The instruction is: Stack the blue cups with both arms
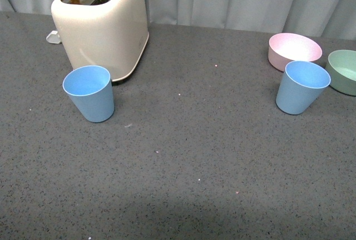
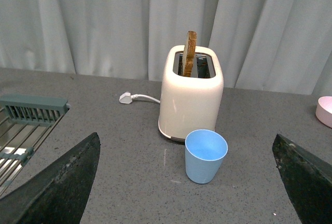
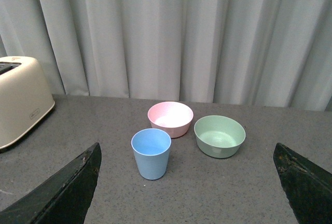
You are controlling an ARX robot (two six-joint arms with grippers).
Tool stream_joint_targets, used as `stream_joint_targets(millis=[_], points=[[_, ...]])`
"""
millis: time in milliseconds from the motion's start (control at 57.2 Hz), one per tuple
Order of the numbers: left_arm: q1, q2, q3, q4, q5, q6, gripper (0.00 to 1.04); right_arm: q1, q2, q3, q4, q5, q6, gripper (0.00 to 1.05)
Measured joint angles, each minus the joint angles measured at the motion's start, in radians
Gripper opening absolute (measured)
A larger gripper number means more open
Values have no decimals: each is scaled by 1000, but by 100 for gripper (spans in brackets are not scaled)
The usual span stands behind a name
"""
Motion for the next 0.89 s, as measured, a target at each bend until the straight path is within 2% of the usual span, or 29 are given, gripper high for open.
stream_joint_targets(millis=[892], points=[[0, 0, 0, 0, 0, 0, 98, 0, 0, 0, 0, 0, 0, 95]])
